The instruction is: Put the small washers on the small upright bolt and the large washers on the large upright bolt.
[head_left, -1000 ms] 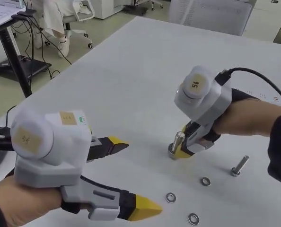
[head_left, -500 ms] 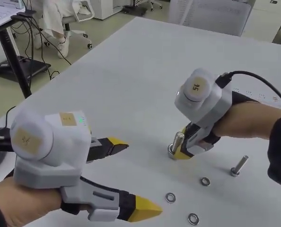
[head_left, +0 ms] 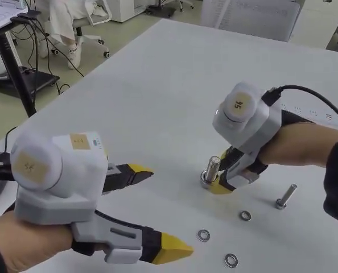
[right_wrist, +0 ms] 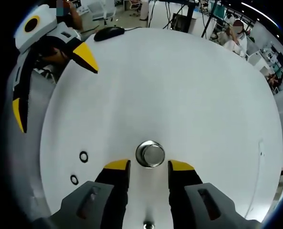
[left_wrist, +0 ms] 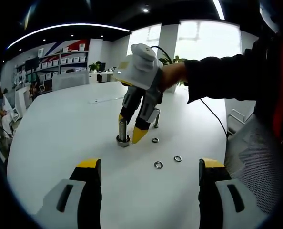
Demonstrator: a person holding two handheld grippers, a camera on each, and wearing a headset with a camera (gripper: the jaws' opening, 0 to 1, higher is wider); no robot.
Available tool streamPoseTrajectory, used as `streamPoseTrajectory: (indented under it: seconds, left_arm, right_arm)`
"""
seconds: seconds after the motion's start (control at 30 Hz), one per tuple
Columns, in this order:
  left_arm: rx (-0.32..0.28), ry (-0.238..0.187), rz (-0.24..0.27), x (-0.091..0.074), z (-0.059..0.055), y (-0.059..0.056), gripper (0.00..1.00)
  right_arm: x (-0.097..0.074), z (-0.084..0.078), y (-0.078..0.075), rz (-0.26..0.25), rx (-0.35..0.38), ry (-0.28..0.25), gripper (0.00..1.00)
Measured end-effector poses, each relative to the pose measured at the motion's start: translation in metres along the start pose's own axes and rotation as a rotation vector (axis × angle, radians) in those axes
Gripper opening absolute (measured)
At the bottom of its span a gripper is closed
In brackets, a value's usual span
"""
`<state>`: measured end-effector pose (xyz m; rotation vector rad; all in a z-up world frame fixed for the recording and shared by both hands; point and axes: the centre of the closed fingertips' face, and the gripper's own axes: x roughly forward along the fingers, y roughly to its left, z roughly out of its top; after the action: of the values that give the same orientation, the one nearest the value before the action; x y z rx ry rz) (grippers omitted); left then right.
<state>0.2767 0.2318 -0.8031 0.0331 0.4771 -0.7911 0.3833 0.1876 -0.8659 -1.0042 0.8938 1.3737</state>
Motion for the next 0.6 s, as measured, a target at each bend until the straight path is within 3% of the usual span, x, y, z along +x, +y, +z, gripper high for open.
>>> streamPoseTrajectory:
  seconds: [0.6]
  left_arm:
    - [0.010,-0.002,-0.010,0.001,0.002,-0.004,0.84]
  right_arm:
    - [-0.014,-0.011,0.001,-0.027,0.030,-0.003,0.34]
